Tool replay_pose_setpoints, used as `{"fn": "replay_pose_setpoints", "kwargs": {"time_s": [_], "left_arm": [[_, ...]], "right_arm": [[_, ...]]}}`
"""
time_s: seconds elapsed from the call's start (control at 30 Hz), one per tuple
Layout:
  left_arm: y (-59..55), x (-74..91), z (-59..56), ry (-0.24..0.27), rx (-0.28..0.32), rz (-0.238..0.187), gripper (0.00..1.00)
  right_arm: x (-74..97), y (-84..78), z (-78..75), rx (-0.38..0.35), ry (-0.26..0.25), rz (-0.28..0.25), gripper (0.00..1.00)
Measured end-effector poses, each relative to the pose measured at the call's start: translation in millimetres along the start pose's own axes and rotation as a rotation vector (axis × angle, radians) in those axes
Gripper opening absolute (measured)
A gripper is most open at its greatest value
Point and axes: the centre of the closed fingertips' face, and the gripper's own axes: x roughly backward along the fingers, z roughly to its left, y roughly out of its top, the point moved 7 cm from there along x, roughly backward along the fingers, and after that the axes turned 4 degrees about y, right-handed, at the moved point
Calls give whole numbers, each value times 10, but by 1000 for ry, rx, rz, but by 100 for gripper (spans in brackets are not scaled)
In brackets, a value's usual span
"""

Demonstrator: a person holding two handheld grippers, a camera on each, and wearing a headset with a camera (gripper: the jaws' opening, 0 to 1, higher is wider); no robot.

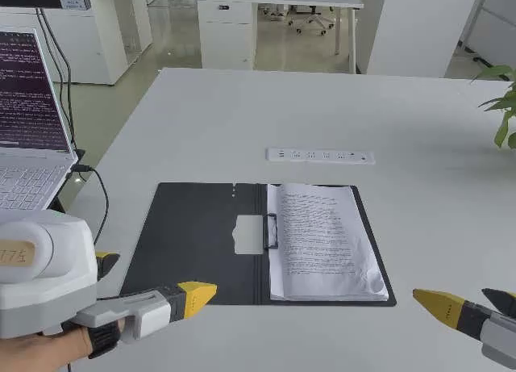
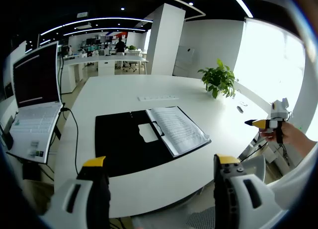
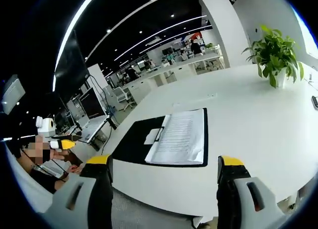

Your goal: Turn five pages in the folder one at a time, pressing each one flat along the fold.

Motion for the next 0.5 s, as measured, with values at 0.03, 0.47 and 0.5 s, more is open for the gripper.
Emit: {"fn": "replay_pose_setpoints", "kwargs": {"time_s": [0.03, 0.47, 0.5], "left_arm": [[1, 1, 1, 0, 2, -2, 84], [11, -17, -23, -1, 3, -3, 84], [12, -18, -26, -1, 1, -1, 84]], "right_arm": [[-2, 2, 0, 1, 0, 0, 84], [46, -21, -57, -8, -12, -1, 84], [49, -24, -57, -7, -12, -2, 84]]}}
